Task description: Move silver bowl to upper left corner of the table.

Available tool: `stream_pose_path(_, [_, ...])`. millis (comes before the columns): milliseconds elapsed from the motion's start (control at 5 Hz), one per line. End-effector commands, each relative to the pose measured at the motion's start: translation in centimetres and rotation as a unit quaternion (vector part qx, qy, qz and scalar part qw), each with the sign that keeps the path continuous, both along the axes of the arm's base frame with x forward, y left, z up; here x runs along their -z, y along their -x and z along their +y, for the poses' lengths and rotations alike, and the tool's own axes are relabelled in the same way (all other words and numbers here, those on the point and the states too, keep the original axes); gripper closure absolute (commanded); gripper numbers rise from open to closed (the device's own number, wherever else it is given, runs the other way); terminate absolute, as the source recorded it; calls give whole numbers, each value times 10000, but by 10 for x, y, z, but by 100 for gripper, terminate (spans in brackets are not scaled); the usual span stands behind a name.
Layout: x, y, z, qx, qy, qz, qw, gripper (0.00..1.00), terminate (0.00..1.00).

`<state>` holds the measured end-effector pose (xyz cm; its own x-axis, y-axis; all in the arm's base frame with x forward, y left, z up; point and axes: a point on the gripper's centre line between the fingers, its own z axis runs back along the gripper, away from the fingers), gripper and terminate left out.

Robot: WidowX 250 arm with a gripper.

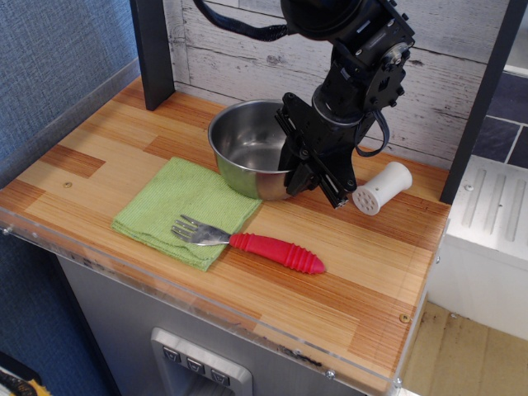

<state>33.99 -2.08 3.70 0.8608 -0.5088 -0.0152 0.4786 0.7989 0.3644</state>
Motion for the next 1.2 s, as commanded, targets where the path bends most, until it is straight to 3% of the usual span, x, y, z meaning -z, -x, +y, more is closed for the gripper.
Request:
stream_pose_path(0, [-13,-12,-24,263,-169,23,9995,100,0])
stream_pose_path(600, [-40,-11,-27,232,-151,-169,9995,100,0])
stream_pose_path(1000, [-74,7,11,-149,-115,-504,9986,100,0])
